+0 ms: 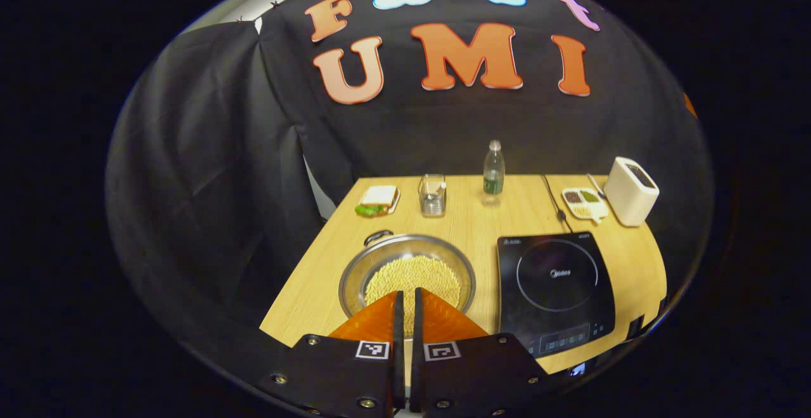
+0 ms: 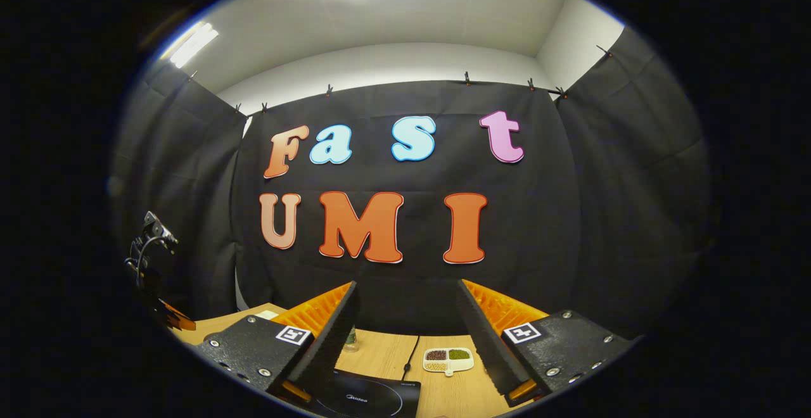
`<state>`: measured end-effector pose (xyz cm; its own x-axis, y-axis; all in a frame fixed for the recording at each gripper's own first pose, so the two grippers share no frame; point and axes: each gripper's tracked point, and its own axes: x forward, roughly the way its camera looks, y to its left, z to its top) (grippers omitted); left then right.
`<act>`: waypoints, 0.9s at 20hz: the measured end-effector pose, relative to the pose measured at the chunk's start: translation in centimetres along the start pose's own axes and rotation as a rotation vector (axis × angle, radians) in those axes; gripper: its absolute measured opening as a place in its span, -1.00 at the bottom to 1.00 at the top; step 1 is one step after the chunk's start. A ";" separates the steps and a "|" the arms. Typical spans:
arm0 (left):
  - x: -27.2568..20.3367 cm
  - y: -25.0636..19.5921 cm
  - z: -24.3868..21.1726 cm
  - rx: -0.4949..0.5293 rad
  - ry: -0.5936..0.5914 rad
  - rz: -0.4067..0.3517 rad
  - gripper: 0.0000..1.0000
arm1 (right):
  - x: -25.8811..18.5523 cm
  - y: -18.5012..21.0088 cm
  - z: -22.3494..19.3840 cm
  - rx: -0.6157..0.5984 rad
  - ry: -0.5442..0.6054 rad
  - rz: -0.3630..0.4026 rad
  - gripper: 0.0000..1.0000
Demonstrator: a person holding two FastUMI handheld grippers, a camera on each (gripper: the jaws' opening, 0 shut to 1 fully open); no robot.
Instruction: First push the handle of the pot to place it horizontally, then grasp the pot with both hands and set it on the induction cooktop.
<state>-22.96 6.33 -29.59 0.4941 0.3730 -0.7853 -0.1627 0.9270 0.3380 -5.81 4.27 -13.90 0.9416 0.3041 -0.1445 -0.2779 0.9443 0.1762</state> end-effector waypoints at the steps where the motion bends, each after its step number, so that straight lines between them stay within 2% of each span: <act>1: 0.5 -0.2 -1.4 0.015 0.044 -0.019 -0.89 | -0.1 0.0 -0.4 -0.005 0.003 -0.013 0.90; 8: 4.1 0.9 -10.6 0.071 0.325 -0.123 -0.89 | -0.4 2.6 -3.3 -0.029 0.069 -0.054 0.90; 16: 7.3 1.4 -16.7 0.154 0.500 -0.211 -0.94 | -1.5 4.6 -5.4 -0.065 0.116 -0.098 0.90; 18: 8.0 1.8 -17.9 0.211 0.529 -0.217 -0.94 | -1.9 5.2 -5.8 -0.074 0.131 -0.106 0.91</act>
<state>-34.61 11.70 -44.53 -0.0029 0.1957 -0.9807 0.0936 0.9764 0.1946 -10.10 9.32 -18.38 0.9350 0.2117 -0.2845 -0.1963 0.9771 0.0818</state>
